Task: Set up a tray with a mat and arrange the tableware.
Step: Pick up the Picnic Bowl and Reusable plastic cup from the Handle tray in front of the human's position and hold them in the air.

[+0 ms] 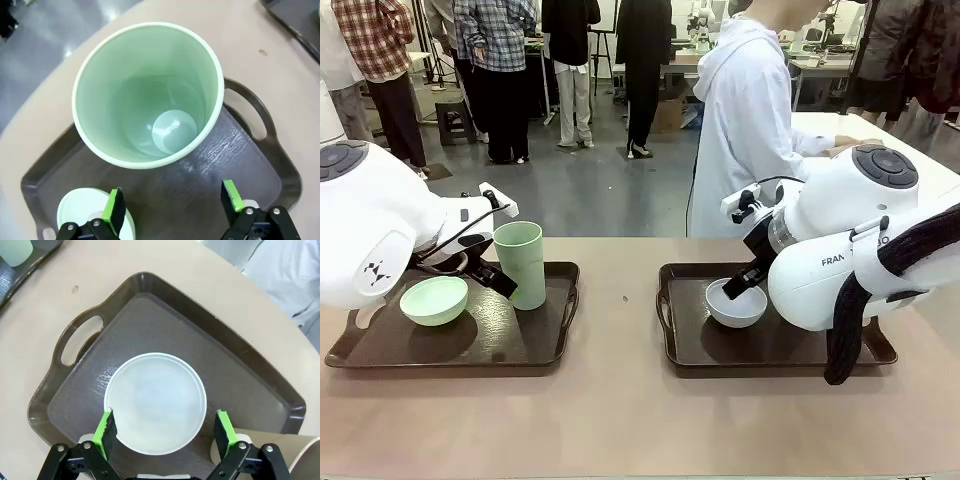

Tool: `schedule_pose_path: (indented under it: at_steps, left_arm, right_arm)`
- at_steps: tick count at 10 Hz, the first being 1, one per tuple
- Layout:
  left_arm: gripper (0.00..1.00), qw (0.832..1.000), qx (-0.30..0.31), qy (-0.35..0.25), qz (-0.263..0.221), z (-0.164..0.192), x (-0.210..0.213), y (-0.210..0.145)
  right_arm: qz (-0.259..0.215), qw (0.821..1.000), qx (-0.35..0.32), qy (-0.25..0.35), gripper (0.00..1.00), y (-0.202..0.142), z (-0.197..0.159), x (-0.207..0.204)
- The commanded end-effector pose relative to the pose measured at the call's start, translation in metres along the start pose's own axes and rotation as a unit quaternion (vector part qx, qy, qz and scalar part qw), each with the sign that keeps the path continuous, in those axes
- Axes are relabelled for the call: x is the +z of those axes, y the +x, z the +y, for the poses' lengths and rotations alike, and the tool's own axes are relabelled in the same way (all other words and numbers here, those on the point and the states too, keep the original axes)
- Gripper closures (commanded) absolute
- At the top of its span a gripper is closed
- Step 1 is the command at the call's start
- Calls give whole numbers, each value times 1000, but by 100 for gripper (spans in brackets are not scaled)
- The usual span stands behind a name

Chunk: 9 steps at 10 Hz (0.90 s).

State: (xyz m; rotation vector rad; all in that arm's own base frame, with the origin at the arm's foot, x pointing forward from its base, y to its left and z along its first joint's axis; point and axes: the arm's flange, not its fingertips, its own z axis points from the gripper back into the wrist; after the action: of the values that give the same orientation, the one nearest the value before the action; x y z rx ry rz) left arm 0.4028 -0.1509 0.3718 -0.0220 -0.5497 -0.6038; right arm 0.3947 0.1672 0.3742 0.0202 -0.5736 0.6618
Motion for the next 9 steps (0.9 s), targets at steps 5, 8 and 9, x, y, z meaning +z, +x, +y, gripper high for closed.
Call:
schedule_pose_path:
  at_steps: [5, 8, 9]
  left_arm:
    - [0, 1000, 0, 0, 0, 0, 0, 0]
    - [0, 1000, 0, 0, 0, 0, 0, 0]
    - [0, 1000, 0, 0, 0, 0, 0, 0]
  right_arm:
    - [0, 1000, 0, 0, 0, 0, 0, 0]
    - [0, 1000, 0, 0, 0, 0, 0, 0]
    - [0, 1000, 0, 0, 0, 0, 0, 0]
